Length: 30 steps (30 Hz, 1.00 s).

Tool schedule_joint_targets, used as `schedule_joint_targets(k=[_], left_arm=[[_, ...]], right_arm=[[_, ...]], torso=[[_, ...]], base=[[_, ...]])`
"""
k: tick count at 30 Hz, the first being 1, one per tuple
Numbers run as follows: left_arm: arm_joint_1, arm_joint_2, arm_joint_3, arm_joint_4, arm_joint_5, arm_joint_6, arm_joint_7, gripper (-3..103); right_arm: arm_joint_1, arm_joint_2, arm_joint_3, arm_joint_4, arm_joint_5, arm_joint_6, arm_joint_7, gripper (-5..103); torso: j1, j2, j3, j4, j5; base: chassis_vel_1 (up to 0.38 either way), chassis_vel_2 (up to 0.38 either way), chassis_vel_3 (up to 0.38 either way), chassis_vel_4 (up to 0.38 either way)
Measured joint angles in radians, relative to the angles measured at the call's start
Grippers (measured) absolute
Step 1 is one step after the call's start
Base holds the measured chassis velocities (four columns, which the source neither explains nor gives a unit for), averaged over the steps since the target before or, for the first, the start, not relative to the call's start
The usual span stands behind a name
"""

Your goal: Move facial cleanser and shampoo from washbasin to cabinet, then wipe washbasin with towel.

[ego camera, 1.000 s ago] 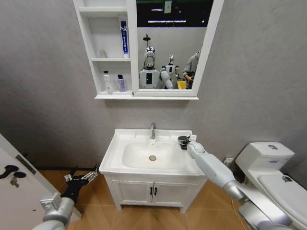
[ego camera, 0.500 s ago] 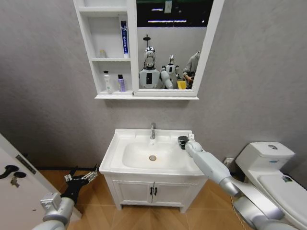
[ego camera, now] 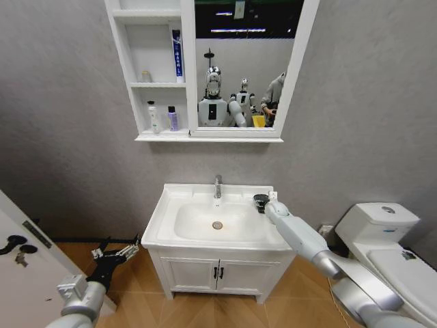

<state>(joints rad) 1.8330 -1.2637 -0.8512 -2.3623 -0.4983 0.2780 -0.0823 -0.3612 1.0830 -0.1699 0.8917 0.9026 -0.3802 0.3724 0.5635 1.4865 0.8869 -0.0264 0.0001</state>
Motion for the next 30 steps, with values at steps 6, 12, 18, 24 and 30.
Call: schedule_joint_targets(k=[6,12,18,24,30], left_arm=[[0.000,0.000,0.000,0.000,0.000,0.000,0.000,100],[0.000,0.000,0.000,0.000,0.000,0.000,0.000,100],[0.000,0.000,0.000,0.000,0.000,0.000,0.000,100],[0.000,0.000,0.000,0.000,0.000,0.000,0.000,100],[0.000,0.000,0.000,0.000,0.000,0.000,0.000,100]], right_arm=[[0.006,0.004,0.000,-0.009,0.013,0.000,0.000,62],[-0.008,-0.004,0.012,-0.001,0.016,0.000,0.001,35],[-0.016,-0.016,0.018,0.008,0.020,0.000,0.002,19],[-0.028,-0.026,0.026,0.025,0.024,-0.002,0.006,3],[-0.042,-0.037,0.038,0.063,0.026,-0.010,0.021,3]], torso=[[0.000,0.000,0.000,0.0000,-0.0001],[0.000,0.000,0.000,0.0002,-0.0001],[0.000,0.000,0.000,0.0001,0.0000],[0.000,0.000,0.000,-0.0001,0.0000],[0.000,0.000,0.000,-0.0001,0.0001]], base=[[0.000,0.000,0.000,0.000],[0.000,0.000,0.000,0.000],[0.000,0.000,0.000,0.000],[0.000,0.000,0.000,0.000],[0.000,0.000,0.000,0.000]])
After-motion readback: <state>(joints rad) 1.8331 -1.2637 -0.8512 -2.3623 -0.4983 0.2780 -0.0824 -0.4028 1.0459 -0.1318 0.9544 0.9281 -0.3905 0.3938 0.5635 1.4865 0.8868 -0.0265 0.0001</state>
